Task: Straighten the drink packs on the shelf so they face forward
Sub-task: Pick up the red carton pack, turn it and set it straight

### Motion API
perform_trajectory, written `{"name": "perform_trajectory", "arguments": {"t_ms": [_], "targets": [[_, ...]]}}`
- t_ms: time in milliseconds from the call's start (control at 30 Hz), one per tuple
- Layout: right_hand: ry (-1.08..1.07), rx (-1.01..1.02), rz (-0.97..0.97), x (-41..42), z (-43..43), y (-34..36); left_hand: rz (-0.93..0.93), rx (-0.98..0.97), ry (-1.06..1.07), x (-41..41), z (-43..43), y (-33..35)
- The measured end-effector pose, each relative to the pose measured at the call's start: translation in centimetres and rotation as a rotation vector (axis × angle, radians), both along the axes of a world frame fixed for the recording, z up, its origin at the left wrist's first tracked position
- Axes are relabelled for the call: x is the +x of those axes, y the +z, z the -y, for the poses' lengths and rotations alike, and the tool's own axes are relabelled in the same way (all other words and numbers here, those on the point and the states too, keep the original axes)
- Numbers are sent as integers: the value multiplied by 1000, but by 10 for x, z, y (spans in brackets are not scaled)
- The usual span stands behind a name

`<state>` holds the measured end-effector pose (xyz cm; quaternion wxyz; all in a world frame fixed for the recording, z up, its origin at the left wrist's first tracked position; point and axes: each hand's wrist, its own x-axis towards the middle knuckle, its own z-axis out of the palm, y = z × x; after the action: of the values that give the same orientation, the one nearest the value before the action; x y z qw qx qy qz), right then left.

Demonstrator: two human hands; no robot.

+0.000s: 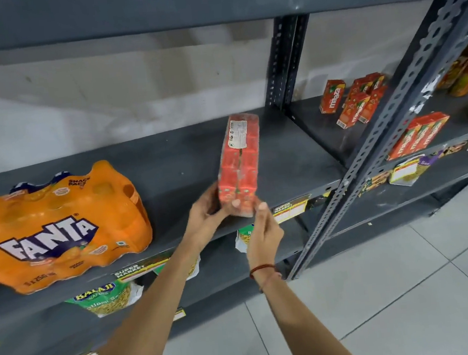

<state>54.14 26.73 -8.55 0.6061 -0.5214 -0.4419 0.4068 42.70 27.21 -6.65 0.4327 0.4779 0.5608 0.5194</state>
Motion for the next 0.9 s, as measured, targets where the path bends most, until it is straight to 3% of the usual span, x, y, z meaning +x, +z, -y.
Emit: {"name": "perform_trajectory", "arguments": {"t_ms": [133, 233, 467, 633, 900], "targets": [[218, 53, 133, -23, 4, 6, 26, 1, 356, -15, 15, 5], [200, 42, 169, -18, -27, 21, 24, -10, 519, -14, 26, 5], [269, -104, 277, 1, -147, 64, -188, -3, 435, -2, 7, 1], [470, -283, 146, -5, -187, 73, -296, -21, 361, -14, 0, -2], [349, -137, 197, 8, -163, 52, -276, -183, 243, -45, -2, 8]]}}
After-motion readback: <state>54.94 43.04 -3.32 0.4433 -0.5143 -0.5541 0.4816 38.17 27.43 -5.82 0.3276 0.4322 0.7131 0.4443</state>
